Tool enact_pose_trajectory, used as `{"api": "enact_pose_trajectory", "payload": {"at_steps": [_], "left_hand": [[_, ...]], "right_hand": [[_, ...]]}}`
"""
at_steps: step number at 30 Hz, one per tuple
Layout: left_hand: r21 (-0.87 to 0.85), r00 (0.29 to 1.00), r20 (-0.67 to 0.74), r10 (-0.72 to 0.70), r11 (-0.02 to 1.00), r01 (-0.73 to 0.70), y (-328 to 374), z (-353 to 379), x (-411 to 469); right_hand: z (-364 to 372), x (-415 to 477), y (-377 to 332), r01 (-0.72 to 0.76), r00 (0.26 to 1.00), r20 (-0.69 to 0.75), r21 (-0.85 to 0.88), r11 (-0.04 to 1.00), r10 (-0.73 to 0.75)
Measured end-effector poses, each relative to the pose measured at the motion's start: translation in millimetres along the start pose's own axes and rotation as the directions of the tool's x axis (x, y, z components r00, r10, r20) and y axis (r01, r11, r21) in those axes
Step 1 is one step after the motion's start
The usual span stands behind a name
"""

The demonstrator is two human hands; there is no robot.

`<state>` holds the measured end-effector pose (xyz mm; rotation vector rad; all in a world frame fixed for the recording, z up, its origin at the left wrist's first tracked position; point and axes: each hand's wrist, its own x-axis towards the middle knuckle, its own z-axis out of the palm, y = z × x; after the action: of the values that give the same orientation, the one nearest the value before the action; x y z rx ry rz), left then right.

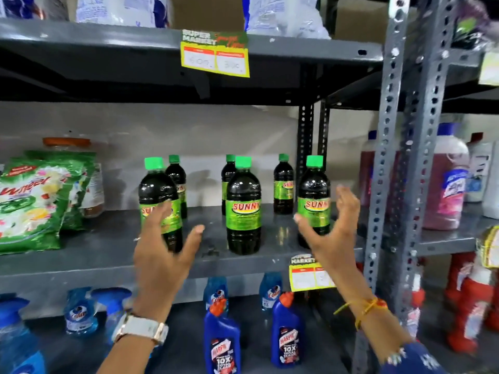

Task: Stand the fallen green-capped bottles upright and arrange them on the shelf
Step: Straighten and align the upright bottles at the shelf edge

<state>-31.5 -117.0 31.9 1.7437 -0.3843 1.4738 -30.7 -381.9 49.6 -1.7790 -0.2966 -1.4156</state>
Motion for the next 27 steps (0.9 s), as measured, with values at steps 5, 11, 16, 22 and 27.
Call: {"api": "enact_pose_trajectory", "payload": {"at_steps": [5, 11, 16, 22, 27], "left_hand": [[0.116, 0.875, 0.409, -0.26, 0.966, 0.232, 25, 59, 9], [0.372, 0.704, 0.57, -0.424, 0.897, 0.239, 12, 83, -1], [0.403, 0.698, 0.562, -0.444, 0.884, 0.238, 10, 86, -2], [0.428, 0.741, 0.516, -0.429, 0.879, 0.21, 18, 87, -4], [0.424, 0.753, 0.514, -0.411, 0.885, 0.194, 20, 86, -5]], "right_hand": [[-13, 38, 50, -0.483, 0.782, 0.477, 0.057, 0.874, 0.401], [-17, 44, 65, -0.414, 0.624, 0.739, 0.035, 0.909, 0.255], [-19, 43, 68, -0.398, 0.631, 0.731, 0.019, 0.917, 0.259], [-19, 43, 71, -0.375, 0.624, 0.716, -0.075, 0.924, 0.312], [-20, 42, 66, -0.359, 0.624, 0.715, -0.096, 0.929, 0.315]]}}
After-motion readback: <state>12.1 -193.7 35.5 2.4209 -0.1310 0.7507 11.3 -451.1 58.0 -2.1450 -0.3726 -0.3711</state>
